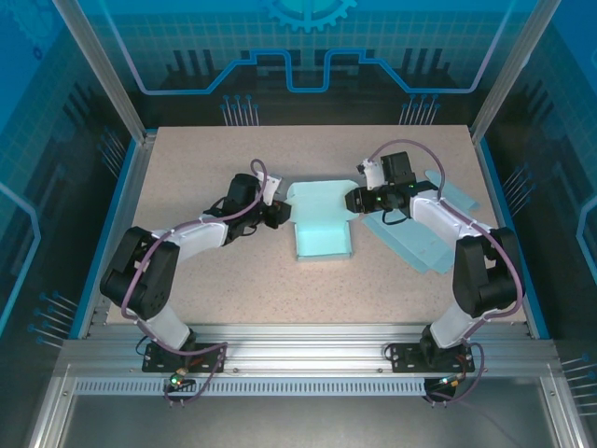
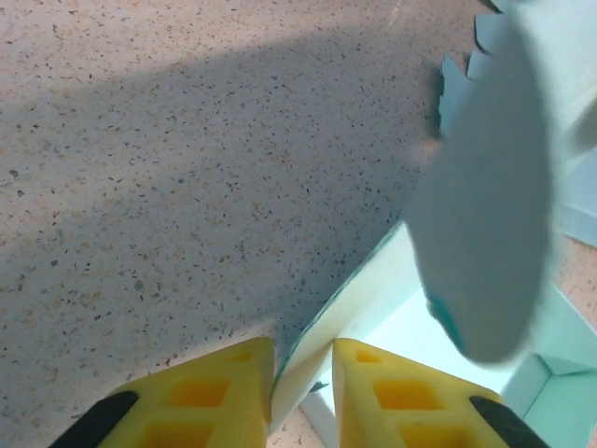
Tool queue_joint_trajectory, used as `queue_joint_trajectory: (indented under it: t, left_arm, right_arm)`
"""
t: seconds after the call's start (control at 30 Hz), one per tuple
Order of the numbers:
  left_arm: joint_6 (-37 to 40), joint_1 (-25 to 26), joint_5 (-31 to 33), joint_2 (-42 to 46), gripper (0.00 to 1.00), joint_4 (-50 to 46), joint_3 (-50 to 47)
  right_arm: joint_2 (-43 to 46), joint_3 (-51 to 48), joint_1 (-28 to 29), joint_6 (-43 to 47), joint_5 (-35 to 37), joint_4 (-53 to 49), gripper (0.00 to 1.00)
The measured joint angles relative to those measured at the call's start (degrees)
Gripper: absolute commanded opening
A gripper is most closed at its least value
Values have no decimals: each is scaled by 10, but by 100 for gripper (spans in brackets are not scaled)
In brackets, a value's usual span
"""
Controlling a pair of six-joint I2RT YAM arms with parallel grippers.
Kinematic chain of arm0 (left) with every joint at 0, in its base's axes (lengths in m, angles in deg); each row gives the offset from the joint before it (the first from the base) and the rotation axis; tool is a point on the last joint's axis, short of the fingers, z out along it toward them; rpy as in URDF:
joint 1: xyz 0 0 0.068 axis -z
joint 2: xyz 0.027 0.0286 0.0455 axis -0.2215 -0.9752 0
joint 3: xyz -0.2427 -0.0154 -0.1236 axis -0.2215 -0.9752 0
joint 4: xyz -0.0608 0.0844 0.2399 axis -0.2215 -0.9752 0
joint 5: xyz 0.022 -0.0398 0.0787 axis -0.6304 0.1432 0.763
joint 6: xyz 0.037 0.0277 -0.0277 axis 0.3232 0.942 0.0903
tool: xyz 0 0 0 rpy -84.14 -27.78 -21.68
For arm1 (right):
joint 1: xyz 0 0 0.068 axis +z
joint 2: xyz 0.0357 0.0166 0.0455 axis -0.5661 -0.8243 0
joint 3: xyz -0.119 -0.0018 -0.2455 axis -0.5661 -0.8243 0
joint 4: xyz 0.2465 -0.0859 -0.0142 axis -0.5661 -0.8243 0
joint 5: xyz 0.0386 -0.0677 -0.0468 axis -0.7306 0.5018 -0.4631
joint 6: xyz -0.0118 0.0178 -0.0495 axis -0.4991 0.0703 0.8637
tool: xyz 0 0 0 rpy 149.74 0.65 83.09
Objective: Fold the paper box
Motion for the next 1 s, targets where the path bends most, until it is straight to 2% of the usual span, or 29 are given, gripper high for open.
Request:
queue_joint_trajectory:
  t: [0.17,0.43,0.77,0.93,1.0]
  left_arm:
    - [-11,3,0,0,9,12,0]
    - [-30,14,12,-1,1,35,0]
    - [-74,40,129,0,0,89,-13]
    - [-108,40,178,0,0,135,-16]
    - [-121,40,194,0,0,147,-17]
  right_arm:
    - [0,-13,0,-12,-12,14,29]
    - [12,-31,14,-39,14,26,9]
    - [37,-15,99,-58,189,18,8]
    - [6,48,132,-68,269,11,9]
    - [-12,68,141,-75,296,12,13]
